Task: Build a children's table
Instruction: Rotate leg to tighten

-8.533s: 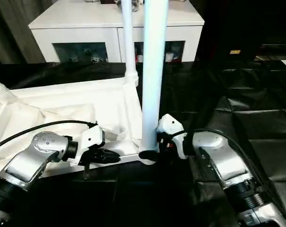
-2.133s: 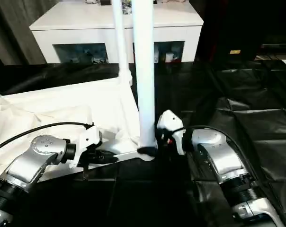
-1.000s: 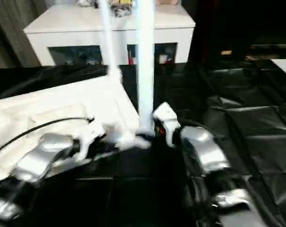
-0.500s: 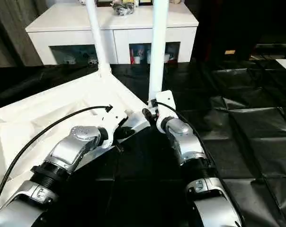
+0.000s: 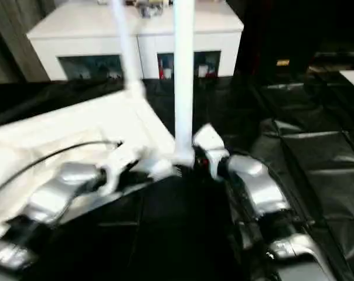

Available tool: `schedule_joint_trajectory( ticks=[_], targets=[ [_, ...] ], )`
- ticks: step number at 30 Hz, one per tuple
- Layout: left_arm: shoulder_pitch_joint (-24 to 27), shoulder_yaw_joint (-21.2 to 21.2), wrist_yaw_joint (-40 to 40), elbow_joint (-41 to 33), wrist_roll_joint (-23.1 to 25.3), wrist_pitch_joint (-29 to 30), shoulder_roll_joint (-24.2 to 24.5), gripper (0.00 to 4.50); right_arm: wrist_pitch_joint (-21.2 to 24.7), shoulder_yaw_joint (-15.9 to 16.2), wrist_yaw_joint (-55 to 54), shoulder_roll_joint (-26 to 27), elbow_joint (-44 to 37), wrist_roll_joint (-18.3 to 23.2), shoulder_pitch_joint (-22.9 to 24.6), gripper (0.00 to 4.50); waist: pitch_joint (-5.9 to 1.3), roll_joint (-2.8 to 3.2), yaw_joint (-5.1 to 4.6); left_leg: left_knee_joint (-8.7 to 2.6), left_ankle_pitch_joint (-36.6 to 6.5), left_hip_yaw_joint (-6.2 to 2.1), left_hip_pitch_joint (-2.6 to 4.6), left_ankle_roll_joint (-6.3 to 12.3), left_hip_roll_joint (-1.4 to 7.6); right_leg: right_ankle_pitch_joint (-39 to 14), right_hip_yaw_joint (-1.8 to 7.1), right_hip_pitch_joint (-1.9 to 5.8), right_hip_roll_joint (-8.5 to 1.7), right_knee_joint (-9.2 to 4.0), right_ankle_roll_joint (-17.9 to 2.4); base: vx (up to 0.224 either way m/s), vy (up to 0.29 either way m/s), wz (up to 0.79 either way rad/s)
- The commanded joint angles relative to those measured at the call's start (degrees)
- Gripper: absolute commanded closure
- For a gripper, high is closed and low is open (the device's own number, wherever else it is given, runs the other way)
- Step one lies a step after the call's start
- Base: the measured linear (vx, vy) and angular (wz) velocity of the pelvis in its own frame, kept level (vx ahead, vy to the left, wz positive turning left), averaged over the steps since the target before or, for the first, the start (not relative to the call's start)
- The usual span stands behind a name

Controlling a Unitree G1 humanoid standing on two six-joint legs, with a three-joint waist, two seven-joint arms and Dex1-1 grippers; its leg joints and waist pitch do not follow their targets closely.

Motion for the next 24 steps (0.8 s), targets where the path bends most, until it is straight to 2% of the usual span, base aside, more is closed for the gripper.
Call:
schedule_joint_trajectory(
  ticks=[1,4,9,12,15,16,19,22,24],
  targets=[
    [0.1,-1.1,-2.9,-2.0,-1.1,-0.3,0.6,4.50,-0.7,0.1,3.3,-1.1,-1.6,1.3,-0.2,0.64,-3.26,-0.29,0.05,-4.17,-12.9,-1.58,1.25,3.68,3.74,-9.4,2.42,2.34,-3.72,-4.11,-16.0,0.000,0.000,0.00],
    [0.5,-0.2,-4.1,-2.8,-1.9,-0.4,1.6,4.50,0.0,-0.4,5.5,-1.9,-1.8,2.8,-0.2,0.64,-3.32,-0.48,0.06,-4.31,-12.7,-1.78,0.95,2.84,3.63,-9.7,2.46,2.66,-3.88,-3.99,-15.5,0.000,0.000,0.00],
    [0.5,-0.1,-4.5,-2.3,-1.8,-1.2,2.2,4.50,-0.6,2.1,8.8,-2.3,-1.6,1.5,0.2,0.64,-3.57,-0.48,0.18,-3.93,-9.8,-1.72,0.74,3.97,3.52,-5.9,2.38,2.71,-3.87,-3.61,-16.0,0.000,0.000,0.00],
    [0.6,0.0,-4.4,-2.3,-1.8,-1.3,2.1,4.50,-0.6,2.3,9.0,-2.2,-1.1,1.1,-0.1,0.90,-3.61,-0.51,0.23,-3.87,-9.0,-1.74,0.66,4.36,3.54,-5.3,2.35,2.75,-3.92,-3.55,-16.2,0.000,0.000,0.00],
    [0.8,0.1,-4.3,-2.4,-1.8,-1.3,2.2,4.50,-0.3,2.3,9.3,-2.4,-1.2,1.3,0.0,1.08,-3.54,-0.53,0.22,-3.94,-9.9,-1.77,0.72,4.09,3.56,-7.1,2.35,2.72,-3.90,-3.70,-15.9,0.000,0.000,0.00],
    [0.8,0.2,-4.2,-2.4,-1.8,-1.3,2.2,4.50,-0.2,2.3,9.5,-2.4,-1.1,1.5,0.0,1.30,-3.53,-0.55,0.21,-3.95,-10.0,-1.76,0.74,4.02,3.57,-7.3,2.35,2.70,-3.88,-3.72,-15.9,0.000,0.000,0.00],
    [0.8,0.3,-4.1,-2.3,-1.8,-1.4,2.2,4.50,0.0,1.9,9.5,-2.3,-0.8,1.7,0.0,1.37,-3.57,-0.52,0.22,-3.93,-9.8,-1.77,0.75,3.95,3.56,-6.9,2.36,2.71,-3.87,-3.67,-15.9,0.000,0.000,0.00],
    [0.8,0.4,-4.1,-2.3,-1.8,-1.4,2.2,4.50,0.2,1.7,9.5,-2.3,-0.9,1.9,0.0,1.72,-3.60,-0.51,0.27,-3.89,-9.6,-1.75,0.72,4.02,3.53,-6.5,2.34,2.74,-3.86,-3.62,-15.9,0.000,0.000,0.00],
    [0.8,0.4,-4.1,-2.2,-1.9,-1.4,2.2,4.50,0.4,1.6,9.6,-2.1,-0.9,2.1,0.0,1.74,-3.63,-0.47,0.29,-3.88,-9.5,-1.76,0.75,4.05,3.53,-6.3,2.32,2.74,-3.85,-3.60,-16.0,0.000,0.000,0.00]
  ],
)
